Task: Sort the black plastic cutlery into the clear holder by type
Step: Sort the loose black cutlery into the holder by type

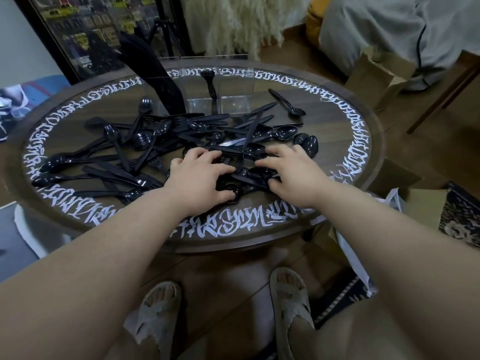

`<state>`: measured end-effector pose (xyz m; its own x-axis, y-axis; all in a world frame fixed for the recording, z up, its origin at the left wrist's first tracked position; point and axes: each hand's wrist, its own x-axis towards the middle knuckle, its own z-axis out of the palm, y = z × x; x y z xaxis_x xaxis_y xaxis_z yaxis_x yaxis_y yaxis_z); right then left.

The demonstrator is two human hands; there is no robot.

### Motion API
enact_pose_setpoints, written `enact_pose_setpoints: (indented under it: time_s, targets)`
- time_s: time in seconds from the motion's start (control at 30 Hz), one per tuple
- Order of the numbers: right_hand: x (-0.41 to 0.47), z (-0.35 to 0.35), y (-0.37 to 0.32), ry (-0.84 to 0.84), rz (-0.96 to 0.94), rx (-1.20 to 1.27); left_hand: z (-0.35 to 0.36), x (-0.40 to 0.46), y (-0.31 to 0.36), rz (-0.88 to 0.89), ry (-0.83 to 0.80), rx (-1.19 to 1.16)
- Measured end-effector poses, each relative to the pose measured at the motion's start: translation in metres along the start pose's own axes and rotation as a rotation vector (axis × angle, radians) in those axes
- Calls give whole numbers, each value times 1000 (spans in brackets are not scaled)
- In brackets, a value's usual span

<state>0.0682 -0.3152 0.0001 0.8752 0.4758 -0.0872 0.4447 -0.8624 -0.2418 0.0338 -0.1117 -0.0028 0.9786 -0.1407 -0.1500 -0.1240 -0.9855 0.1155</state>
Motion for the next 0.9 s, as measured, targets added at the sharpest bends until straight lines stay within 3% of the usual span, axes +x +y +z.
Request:
enact_pose_setpoints:
  time_s: [0.17,0.37,0.53,0.67,0.77,0.9]
  targets:
    - [2,3,10,-43,104,-20,1,-3,-4,7,-46,-1]
    - [7,1,1,212,89,45,4,0,1,48,-94,0]
    - [22,10,-7,136,177,0,8,1,10,96,-157,17]
    - [30,16,-7,122,212,-22,9,3,9,79,-68,-25]
    - [33,18,-5,144,272,118,9,8,5,-14,55,-31]
    - [30,8,7,265,399,287,12,14,4,-88,46,-24]
